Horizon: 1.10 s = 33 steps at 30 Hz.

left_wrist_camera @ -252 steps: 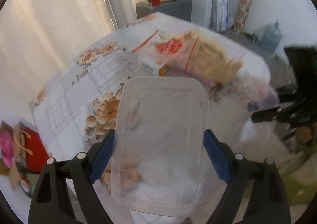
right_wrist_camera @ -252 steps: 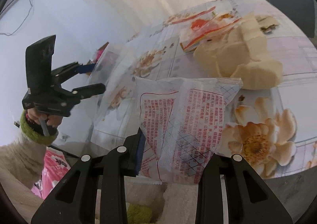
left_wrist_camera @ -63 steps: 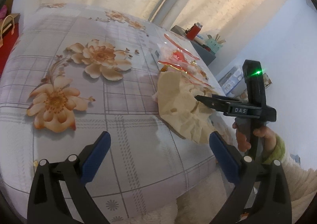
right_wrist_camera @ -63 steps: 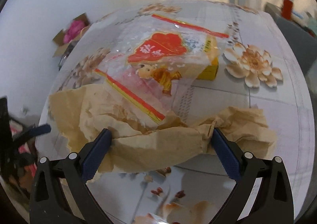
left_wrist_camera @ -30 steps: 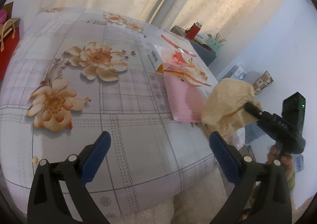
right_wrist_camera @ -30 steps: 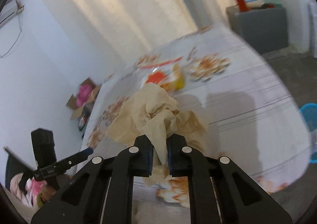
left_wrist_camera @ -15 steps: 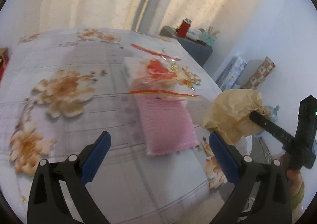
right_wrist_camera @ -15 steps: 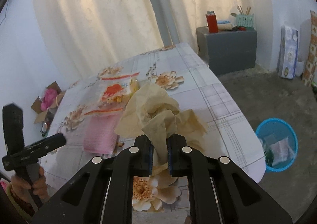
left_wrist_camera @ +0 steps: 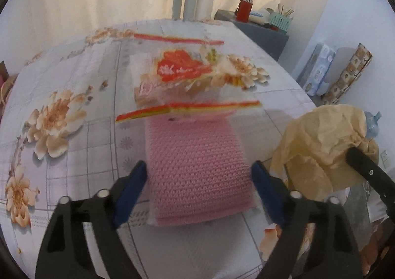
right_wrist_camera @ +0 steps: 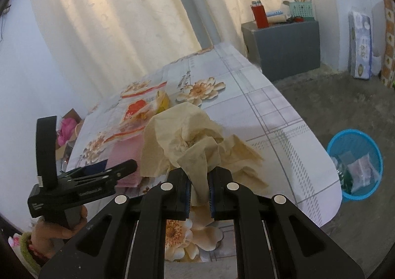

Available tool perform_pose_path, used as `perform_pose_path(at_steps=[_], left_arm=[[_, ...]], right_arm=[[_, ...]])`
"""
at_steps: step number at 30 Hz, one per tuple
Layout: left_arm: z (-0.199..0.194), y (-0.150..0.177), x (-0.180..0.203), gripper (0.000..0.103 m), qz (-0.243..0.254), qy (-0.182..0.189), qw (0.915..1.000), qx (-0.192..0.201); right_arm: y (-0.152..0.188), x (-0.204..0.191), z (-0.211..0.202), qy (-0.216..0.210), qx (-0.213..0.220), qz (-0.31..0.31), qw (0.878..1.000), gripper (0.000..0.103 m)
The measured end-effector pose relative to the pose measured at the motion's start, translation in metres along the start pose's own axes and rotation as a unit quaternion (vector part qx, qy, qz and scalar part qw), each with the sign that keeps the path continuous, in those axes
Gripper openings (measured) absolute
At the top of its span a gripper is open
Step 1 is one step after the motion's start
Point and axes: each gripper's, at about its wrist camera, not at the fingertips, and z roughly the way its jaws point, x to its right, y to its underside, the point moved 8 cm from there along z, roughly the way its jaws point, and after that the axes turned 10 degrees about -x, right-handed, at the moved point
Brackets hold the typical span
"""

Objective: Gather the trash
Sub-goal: 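Move the left gripper over the pink knitted pad while the right holds the paper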

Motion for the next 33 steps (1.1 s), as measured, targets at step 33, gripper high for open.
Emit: perform_pose_path(at_steps=[33], left_arm=[[-0.076,0.053,-0.092,0.074,-0.041,0.023,0.9986,-0.022]], right_arm=[[0.006,-0.017,-0.011,-0.027,0.002,0.000,1.000,0.010]])
